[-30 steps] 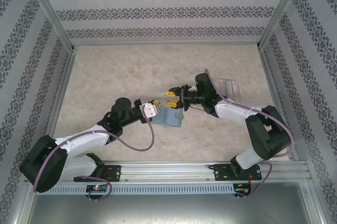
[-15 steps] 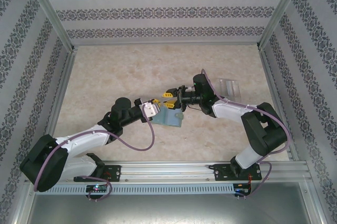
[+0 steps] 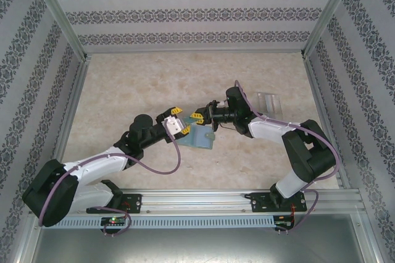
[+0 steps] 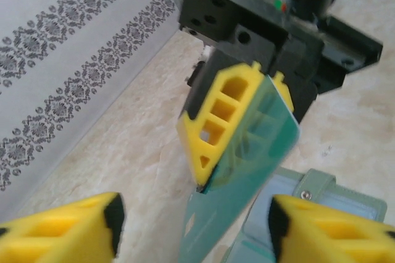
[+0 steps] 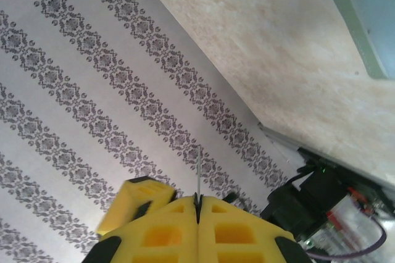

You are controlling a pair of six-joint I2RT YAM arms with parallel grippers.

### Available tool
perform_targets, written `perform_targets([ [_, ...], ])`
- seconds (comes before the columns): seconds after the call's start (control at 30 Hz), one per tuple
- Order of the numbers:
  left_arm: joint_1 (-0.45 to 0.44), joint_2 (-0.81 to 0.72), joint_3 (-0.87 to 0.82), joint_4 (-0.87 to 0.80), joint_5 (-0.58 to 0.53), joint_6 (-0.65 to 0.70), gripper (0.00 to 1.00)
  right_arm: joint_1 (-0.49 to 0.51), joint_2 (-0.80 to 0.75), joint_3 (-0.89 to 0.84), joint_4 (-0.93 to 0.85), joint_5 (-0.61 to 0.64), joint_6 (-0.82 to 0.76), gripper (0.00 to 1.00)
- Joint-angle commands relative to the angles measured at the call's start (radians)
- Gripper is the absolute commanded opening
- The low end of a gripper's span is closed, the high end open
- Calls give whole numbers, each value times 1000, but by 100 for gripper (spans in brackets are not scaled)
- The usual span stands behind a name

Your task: Put the credit cards into the card holder

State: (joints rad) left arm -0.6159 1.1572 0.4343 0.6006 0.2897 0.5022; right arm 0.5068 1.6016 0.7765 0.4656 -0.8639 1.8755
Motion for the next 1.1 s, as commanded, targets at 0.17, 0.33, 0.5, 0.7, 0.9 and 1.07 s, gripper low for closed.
perform_targets([
  [0.17,-10,-80,135,-281,-157,-500,99,66,-147,-74,-105,486,-522,0],
  [0.33,-10,-65,205,-393,-186,-893,99,130,-223,-142,-12,794,-690,0],
  [0.5,-7,30,348,-629,-183,-1282,99,175,-247,-205,165,922,-834,0],
  [0.7,1,125,345,-338,82,-1501,87,175,-261,-275,296,962,-745,0],
  [0.9,5,246,406,-273,252,-1544,71,173,-256,-315,420,983,-612,0],
  [1.07,24,267,426,-300,244,-1550,65,172,-282,-333,429,986,-569,0],
])
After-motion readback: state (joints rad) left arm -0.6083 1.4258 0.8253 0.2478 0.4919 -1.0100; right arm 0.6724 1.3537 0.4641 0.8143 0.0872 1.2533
